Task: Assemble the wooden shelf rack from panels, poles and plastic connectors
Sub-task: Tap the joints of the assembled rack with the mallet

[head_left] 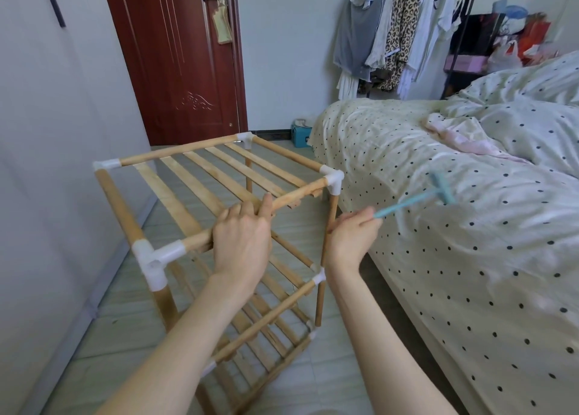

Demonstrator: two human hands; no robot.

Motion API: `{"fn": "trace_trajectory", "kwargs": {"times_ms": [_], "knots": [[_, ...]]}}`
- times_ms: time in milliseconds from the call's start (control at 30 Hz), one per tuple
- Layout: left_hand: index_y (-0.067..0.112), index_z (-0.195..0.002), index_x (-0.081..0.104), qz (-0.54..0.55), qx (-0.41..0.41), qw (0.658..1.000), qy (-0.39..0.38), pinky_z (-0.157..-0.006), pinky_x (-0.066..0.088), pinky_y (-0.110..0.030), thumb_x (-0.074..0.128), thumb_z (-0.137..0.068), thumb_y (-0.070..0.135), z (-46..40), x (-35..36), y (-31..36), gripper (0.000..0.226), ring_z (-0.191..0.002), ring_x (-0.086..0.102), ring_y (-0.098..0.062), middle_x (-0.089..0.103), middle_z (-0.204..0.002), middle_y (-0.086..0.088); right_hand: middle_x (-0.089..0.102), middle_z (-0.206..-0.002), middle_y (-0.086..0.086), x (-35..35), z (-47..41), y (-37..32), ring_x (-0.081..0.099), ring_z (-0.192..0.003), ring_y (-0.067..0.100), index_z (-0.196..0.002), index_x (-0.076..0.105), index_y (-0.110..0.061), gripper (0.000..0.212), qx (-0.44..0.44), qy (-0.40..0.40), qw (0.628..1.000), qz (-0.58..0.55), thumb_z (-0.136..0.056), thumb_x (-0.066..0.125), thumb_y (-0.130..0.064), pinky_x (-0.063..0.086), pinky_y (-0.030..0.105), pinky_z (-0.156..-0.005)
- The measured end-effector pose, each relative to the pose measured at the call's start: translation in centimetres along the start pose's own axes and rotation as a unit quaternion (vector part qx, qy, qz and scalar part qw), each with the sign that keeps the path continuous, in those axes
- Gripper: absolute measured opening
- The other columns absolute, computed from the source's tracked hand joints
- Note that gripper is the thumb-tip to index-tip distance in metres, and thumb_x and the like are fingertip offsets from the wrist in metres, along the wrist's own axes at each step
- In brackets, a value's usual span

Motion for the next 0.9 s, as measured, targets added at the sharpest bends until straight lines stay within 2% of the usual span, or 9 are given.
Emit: {"fn": "trace_trajectory", "kwargs": {"times_ms": [67,133,233,367,433,500,633,767,900], "knots": [[0.019,-0.146,0.029,0.009,-0.002,1.000,-0.002,-0.085,0.043,-0.032,0.034,-0.101,0.022,-0.1,0.0,-0.2,0.045,-0.103,0.057,-0.022,0.062,-0.114,-0.005,0.057,-0.084,0.010,1.4,1.0,2.1,0.055,-0.072,0.023,-0.094,0.049,-0.009,0.030,0.015,-0.059,0.991,0.119,-0.101,0.028,-0.029,0.051,0.037,-0.062],[0.020,-0.145,0.030,0.019,-0.005,1.000,-0.005,-0.085,0.043,-0.032,0.034,-0.101,0.022,-0.1,0.1,-0.2,0.045,-0.101,0.057,-0.022,0.062,-0.113,-0.005,0.059,-0.085,0.011,0.3,0.8,2.6,0.058,-0.077,0.026,-0.094,0.051,-0.010,0.030,-0.002,-0.018,0.994,0.110,-0.101,0.029,-0.030,0.053,0.043,-0.070],[0.021,-0.145,0.032,0.025,-0.010,1.000,-0.001,-0.084,0.043,-0.032,0.034,-0.101,0.022,-0.2,0.1,-0.2,0.044,-0.100,0.057,-0.021,0.063,-0.112,-0.004,0.056,-0.075,0.006,-2.2,-0.1,1.7,0.056,-0.072,0.025,-0.091,0.045,-0.011,0.027,-0.021,0.083,0.996,0.009,-0.101,0.028,-0.030,0.048,0.040,-0.068],[0.021,-0.145,0.030,0.022,-0.016,1.000,-0.006,-0.085,0.042,-0.032,0.035,-0.100,0.019,-0.4,0.4,-0.1,0.045,-0.102,0.057,-0.021,0.062,-0.114,-0.005,0.054,-0.072,0.006,0.5,1.1,2.6,0.053,-0.063,0.021,-0.088,0.046,-0.011,0.024,-0.038,-0.046,0.991,0.118,-0.100,0.034,-0.027,0.049,0.038,-0.063],[0.022,-0.145,0.029,0.020,-0.017,1.000,-0.001,-0.084,0.043,-0.032,0.035,-0.100,0.020,-0.4,0.4,0.0,0.046,-0.101,0.057,-0.020,0.062,-0.113,-0.003,0.052,-0.069,0.001,-0.6,0.7,2.2,0.050,-0.059,0.015,-0.089,0.049,-0.011,0.025,-0.066,0.006,0.992,0.110,-0.100,0.034,-0.027,0.044,0.022,-0.056],[0.022,-0.146,0.029,0.016,-0.013,1.000,0.000,-0.083,0.043,-0.030,0.035,-0.100,0.021,-0.4,0.6,0.1,0.046,-0.099,0.057,-0.019,0.062,-0.111,-0.002,0.052,-0.070,0.003,-1.8,0.5,1.8,0.051,-0.061,0.016,-0.087,0.045,-0.013,0.025,-0.065,0.053,0.994,0.069,-0.101,0.030,-0.028,0.043,0.022,-0.057],[0.022,-0.146,0.029,0.008,-0.014,1.000,-0.003,-0.085,0.043,-0.031,0.033,-0.100,0.020,-0.4,0.4,0.2,0.046,-0.101,0.057,-0.021,0.062,-0.112,-0.003,0.052,-0.068,0.000,2.4,2.0,2.7,0.052,-0.062,0.018,-0.088,0.049,-0.014,0.024,-0.048,-0.123,0.980,0.152,-0.101,0.033,-0.027,0.047,0.037,-0.062],[0.021,-0.145,0.030,0.005,-0.009,1.000,-0.007,-0.087,0.043,-0.032,0.036,-0.100,0.020,-0.5,0.5,0.3,0.046,-0.102,0.057,-0.021,0.062,-0.113,-0.004,0.052,-0.066,-0.001,0.1,1.2,1.8,0.051,-0.059,0.016,-0.086,0.047,-0.018,0.022,-0.050,-0.023,0.996,0.075,-0.100,0.033,-0.026,0.044,0.031,-0.057],[0.020,-0.146,0.028,0.010,-0.004,0.999,-0.044,-0.090,0.042,-0.033,0.035,-0.099,0.020,-0.6,0.4,0.4,0.047,-0.105,0.055,-0.022,0.060,-0.115,-0.006,0.049,-0.064,0.001,3.0,2.0,3.5,0.048,-0.052,0.012,-0.089,0.048,-0.016,0.021,0.040,-0.190,0.978,0.080,-0.101,0.033,-0.022,0.047,0.032,-0.058]]}}
Point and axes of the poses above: each hand's wrist, its own z-axis away from the middle knuckle, its own x-axis out of the palm, y = z × x, the point moved 10 cm from there along -z, towards the middle knuckle
